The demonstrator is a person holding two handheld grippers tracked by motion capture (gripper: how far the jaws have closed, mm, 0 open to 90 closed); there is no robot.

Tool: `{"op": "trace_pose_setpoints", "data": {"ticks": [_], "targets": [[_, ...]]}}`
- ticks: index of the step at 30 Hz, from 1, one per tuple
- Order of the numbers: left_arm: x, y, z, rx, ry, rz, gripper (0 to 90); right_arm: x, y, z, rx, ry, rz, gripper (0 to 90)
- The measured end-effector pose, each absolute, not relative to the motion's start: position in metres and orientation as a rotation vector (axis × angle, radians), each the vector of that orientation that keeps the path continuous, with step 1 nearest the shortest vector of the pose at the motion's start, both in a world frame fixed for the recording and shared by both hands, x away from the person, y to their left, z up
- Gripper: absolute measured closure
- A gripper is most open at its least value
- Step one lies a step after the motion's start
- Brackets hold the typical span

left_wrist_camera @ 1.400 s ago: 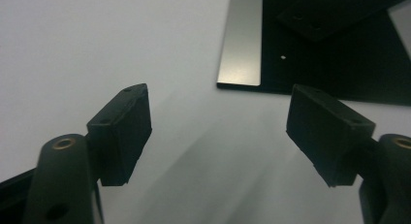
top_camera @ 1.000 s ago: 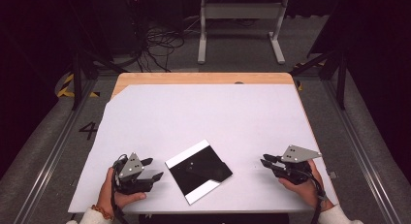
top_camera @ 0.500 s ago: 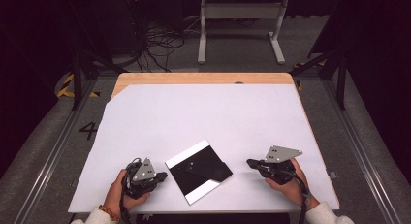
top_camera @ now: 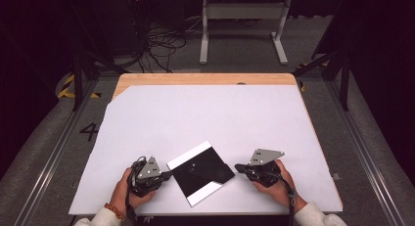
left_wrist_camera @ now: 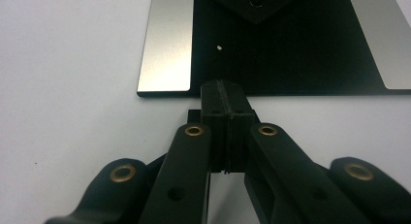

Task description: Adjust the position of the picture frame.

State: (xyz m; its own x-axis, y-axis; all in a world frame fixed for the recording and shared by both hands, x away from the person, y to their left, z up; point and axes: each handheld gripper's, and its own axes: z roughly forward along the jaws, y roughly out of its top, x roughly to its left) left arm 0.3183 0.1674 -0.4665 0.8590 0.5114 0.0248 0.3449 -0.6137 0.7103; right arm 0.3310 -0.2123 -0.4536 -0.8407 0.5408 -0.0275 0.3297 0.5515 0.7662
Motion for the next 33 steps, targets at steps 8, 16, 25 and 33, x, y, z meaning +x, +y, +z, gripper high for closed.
{"op": "trace_pose_setpoints", "data": {"ticks": [8,16,25,33], "targets": [[0.322,0.165,-0.468,2.263,0.645,0.273,89.8,0.332,-0.208,-0.459,0.731,2.563,1.136,90.0],[0.324,0.165,-0.469,2.254,0.648,0.261,89.9,0.332,-0.204,-0.459,0.717,2.587,1.137,90.0],[0.327,0.162,-0.468,2.254,0.65,0.259,89.9,0.334,-0.205,-0.459,0.718,2.59,1.139,90.0],[0.333,0.155,-0.467,2.267,0.637,0.263,89.9,0.334,-0.208,-0.458,0.73,2.584,1.131,90.0]]}}
